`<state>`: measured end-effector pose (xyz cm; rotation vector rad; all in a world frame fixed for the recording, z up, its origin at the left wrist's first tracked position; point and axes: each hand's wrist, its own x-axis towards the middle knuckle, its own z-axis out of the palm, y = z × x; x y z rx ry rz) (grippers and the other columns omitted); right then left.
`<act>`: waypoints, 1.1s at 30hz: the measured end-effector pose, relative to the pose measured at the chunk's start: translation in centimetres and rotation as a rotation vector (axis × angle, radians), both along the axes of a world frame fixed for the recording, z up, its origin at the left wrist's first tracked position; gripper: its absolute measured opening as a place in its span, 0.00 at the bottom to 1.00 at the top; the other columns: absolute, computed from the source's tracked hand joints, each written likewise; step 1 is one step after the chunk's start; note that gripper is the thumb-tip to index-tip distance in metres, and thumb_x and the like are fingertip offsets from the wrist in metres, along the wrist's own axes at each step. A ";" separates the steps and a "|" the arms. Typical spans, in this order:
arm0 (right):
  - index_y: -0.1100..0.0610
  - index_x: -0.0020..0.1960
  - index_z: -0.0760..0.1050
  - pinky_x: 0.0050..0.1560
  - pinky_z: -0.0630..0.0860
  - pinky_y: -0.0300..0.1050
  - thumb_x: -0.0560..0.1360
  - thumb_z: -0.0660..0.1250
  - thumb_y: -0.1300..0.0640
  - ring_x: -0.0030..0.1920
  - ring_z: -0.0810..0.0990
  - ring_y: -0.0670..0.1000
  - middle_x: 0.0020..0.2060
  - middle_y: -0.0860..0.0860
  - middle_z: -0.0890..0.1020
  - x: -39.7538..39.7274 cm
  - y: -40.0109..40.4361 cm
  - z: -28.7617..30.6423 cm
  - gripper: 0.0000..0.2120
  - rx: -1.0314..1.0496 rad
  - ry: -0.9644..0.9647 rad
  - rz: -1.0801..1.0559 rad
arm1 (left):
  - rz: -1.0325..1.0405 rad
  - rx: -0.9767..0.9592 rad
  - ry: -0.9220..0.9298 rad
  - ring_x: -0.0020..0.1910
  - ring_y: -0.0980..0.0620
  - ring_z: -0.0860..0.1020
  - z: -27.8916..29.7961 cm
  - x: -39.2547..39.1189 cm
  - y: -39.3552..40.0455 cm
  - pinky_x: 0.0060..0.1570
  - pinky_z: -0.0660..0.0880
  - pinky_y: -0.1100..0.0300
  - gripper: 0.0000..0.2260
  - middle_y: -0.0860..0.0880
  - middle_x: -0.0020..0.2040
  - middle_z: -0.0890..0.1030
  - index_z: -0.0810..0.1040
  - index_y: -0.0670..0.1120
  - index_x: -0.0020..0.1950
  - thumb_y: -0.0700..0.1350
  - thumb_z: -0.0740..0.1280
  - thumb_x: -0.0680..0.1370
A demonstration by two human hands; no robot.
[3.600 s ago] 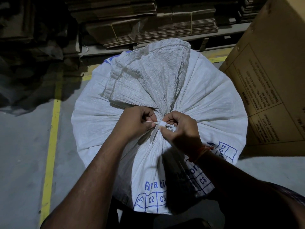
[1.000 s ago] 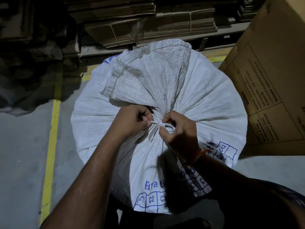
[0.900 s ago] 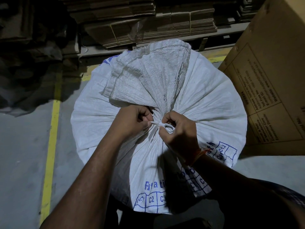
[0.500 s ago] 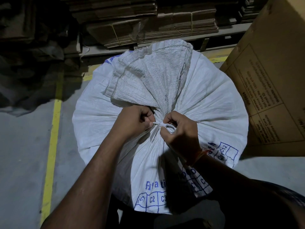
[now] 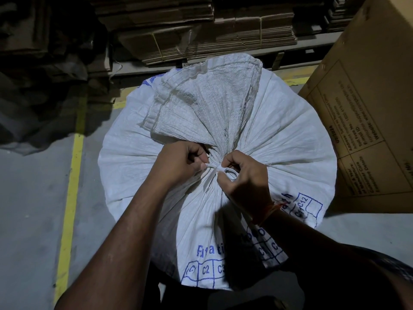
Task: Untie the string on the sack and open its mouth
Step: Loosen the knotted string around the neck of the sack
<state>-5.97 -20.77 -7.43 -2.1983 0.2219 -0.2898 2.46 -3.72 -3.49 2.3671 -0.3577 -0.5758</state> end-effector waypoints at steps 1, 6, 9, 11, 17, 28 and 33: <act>0.52 0.40 0.75 0.41 0.78 0.52 0.67 0.74 0.58 0.37 0.80 0.50 0.32 0.47 0.78 0.0 0.0 0.0 0.08 -0.003 -0.001 0.000 | -0.004 0.003 0.000 0.38 0.61 0.83 0.0 0.0 0.0 0.41 0.75 0.67 0.05 0.55 0.38 0.87 0.87 0.51 0.44 0.40 0.77 0.74; 0.52 0.39 0.75 0.40 0.78 0.52 0.67 0.74 0.59 0.36 0.79 0.50 0.32 0.46 0.78 -0.1 -0.1 0.1 0.08 -0.005 -0.006 0.000 | -0.015 0.008 -0.002 0.40 0.56 0.85 0.1 -0.1 -0.3 0.44 0.78 0.62 0.05 0.54 0.37 0.87 0.87 0.50 0.44 0.39 0.77 0.74; 0.52 0.39 0.75 0.40 0.78 0.51 0.67 0.74 0.59 0.36 0.79 0.50 0.32 0.46 0.77 0.0 -0.1 0.1 0.08 -0.003 -0.002 -0.007 | -0.019 0.013 -0.007 0.41 0.55 0.85 0.1 -0.1 -0.3 0.47 0.80 0.58 0.05 0.53 0.38 0.87 0.87 0.50 0.44 0.40 0.77 0.73; 0.52 0.39 0.75 0.41 0.78 0.51 0.67 0.74 0.59 0.36 0.79 0.49 0.32 0.46 0.78 0.0 0.0 0.1 0.08 0.002 0.010 -0.010 | -0.021 0.014 0.000 0.40 0.55 0.85 0.2 -0.1 -0.3 0.48 0.80 0.57 0.05 0.53 0.38 0.87 0.87 0.50 0.44 0.40 0.77 0.73; 0.53 0.40 0.76 0.41 0.79 0.52 0.66 0.74 0.59 0.37 0.81 0.50 0.32 0.47 0.80 0.1 0.0 0.0 0.07 0.006 0.019 -0.015 | -0.028 0.017 -0.011 0.40 0.56 0.84 0.1 -0.1 -0.3 0.48 0.80 0.57 0.05 0.53 0.39 0.87 0.86 0.51 0.44 0.42 0.77 0.72; 0.53 0.40 0.76 0.41 0.79 0.51 0.67 0.74 0.60 0.37 0.81 0.49 0.33 0.47 0.80 0.0 0.0 0.0 0.07 0.015 0.003 -0.013 | -0.023 -0.013 0.014 0.37 0.57 0.84 -0.2 0.1 -0.3 0.41 0.76 0.64 0.05 0.53 0.39 0.87 0.86 0.51 0.43 0.42 0.78 0.73; 0.53 0.40 0.76 0.41 0.79 0.52 0.67 0.74 0.59 0.37 0.81 0.49 0.33 0.47 0.80 0.0 -0.1 0.1 0.07 0.020 0.004 -0.004 | -0.021 -0.023 0.035 0.34 0.63 0.80 -0.3 0.2 -0.1 0.39 0.73 0.71 0.05 0.54 0.38 0.87 0.87 0.50 0.44 0.41 0.79 0.73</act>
